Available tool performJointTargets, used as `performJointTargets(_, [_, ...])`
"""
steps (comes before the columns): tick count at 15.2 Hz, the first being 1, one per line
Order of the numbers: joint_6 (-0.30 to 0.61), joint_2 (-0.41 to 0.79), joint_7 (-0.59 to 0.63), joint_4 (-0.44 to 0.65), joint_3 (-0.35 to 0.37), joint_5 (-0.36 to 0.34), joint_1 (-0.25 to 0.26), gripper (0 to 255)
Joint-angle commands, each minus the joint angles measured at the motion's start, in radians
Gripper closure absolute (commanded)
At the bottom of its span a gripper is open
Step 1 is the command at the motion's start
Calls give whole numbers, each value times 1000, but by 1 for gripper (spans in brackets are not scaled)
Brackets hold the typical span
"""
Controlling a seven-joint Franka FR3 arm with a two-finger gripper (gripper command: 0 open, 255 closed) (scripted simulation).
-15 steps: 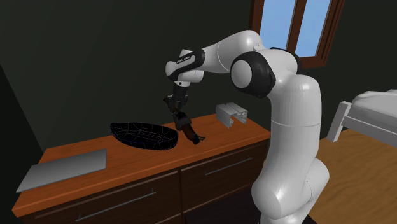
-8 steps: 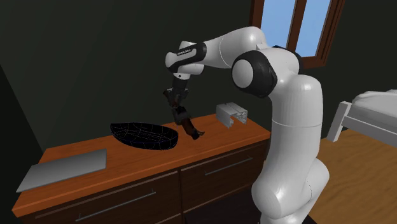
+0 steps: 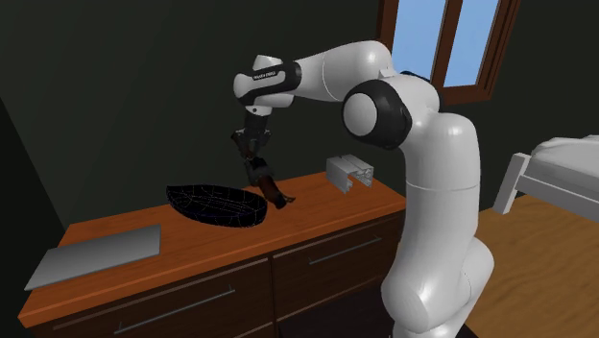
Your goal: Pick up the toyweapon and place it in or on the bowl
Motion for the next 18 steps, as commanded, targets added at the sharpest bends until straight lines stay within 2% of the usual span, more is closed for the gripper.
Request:
performJointTargets(1, [0, 24, 47, 33, 13, -17, 28, 255])
performJointTargets(8, [-37, 155, 208, 220, 48, -85, 137, 255])
performJointTargets(13, [-102, 295, 314, 435, 59, -137, 227, 255])
performJointTargets(18, [-29, 286, 308, 353, 58, -134, 224, 255])
